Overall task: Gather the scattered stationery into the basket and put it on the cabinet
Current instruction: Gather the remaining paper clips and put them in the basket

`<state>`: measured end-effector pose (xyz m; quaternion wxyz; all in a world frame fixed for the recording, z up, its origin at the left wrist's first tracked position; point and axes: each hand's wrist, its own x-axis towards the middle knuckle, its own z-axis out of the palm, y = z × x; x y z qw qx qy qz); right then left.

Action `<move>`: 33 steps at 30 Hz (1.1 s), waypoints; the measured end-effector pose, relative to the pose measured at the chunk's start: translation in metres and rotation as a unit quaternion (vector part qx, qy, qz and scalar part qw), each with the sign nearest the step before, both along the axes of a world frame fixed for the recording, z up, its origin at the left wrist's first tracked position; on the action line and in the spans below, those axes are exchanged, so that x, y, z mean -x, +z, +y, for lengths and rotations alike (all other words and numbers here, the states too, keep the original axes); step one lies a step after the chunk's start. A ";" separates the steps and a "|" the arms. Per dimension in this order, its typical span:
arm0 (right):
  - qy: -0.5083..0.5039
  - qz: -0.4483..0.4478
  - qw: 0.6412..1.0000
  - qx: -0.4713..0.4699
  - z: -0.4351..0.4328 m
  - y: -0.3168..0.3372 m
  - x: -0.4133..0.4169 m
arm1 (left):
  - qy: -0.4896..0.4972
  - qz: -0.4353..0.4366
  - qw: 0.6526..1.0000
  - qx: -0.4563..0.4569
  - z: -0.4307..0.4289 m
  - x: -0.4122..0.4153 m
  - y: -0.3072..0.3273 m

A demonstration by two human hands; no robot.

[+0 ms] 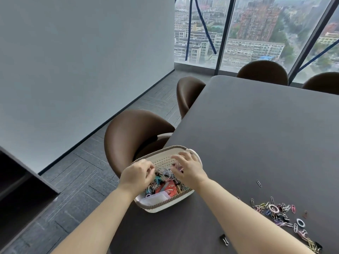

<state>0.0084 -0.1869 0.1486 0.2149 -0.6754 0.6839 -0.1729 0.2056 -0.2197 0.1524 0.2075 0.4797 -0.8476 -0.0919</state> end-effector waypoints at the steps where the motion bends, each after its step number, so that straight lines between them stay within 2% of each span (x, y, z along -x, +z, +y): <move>1: 0.003 0.003 1.000 0.000 0.001 0.000 0.001 | -0.001 -0.002 1.000 0.007 0.000 -0.001 0.000; 8: -0.047 0.056 0.994 0.086 0.018 0.009 0.010 | -0.017 -0.011 0.998 0.056 0.022 0.017 0.001; 14: -0.098 0.019 0.984 0.145 0.060 0.002 0.058 | -0.063 0.010 0.994 0.092 0.056 0.058 -0.003; 17: -0.138 0.013 0.983 0.121 0.100 -0.017 0.098 | -0.093 0.018 0.990 0.100 0.079 0.091 -0.017; 20: -0.183 0.056 0.978 0.084 0.144 -0.040 0.137 | -0.136 0.009 0.989 0.060 0.109 0.124 -0.041; 23: -0.230 0.098 0.968 0.021 0.192 -0.063 0.168 | -0.172 -0.095 0.980 -0.038 0.143 0.151 -0.070; 26: -0.258 0.138 0.955 -0.049 0.238 -0.086 0.193 | -0.198 -0.238 0.943 -0.124 0.171 0.167 -0.106; 29: -0.271 0.169 0.941 -0.108 0.272 -0.104 0.211 | -0.190 -0.283 0.930 -0.140 0.187 0.177 -0.131; 33: -0.297 0.186 0.921 -0.170 0.296 -0.120 0.224 | -0.182 -0.292 0.926 -0.156 0.185 0.194 -0.138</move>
